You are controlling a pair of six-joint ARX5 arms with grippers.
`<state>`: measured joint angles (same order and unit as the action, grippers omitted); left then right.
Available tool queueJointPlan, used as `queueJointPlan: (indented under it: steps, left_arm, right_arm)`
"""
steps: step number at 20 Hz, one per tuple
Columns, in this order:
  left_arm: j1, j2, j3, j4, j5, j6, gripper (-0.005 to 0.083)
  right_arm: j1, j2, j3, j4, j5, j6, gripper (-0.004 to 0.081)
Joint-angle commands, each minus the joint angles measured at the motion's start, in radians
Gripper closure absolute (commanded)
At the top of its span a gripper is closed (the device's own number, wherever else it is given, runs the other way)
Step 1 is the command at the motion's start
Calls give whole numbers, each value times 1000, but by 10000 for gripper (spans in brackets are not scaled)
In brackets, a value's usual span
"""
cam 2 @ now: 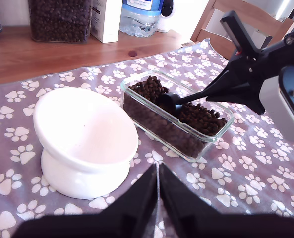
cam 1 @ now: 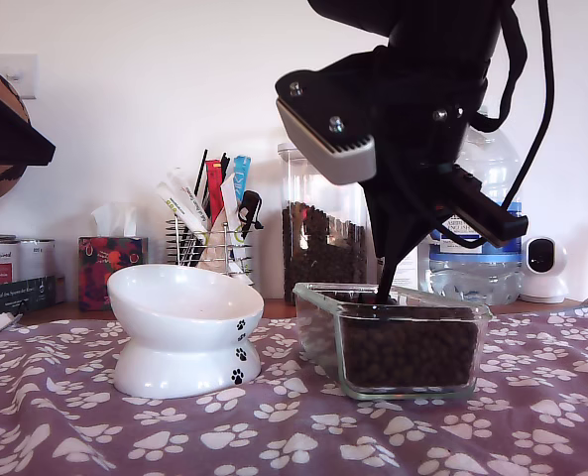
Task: Measure one spoon of cat food and pour it into the food bowl
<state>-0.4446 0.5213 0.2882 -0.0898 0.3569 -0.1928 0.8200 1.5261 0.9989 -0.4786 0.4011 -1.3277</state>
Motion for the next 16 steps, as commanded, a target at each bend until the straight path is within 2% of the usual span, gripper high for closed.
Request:
queueJointPlan:
  steps: [1, 9, 12, 16]
  left_arm:
    - [-1, 2, 0, 8, 1, -2, 793]
    - [-1, 2, 0, 8, 1, -2, 793]
    - [-1, 2, 0, 8, 1, -2, 793]
    - [-1, 2, 0, 8, 1, -2, 793]
  right_arm:
    - [11, 0, -26, -40, -40, 23, 782]
    - [16, 0, -26, -32, -95, 80, 782]
    - [16, 3, -26, -11, -115, 145, 782]
    - [16, 23, -26, 10, -130, 154, 782]
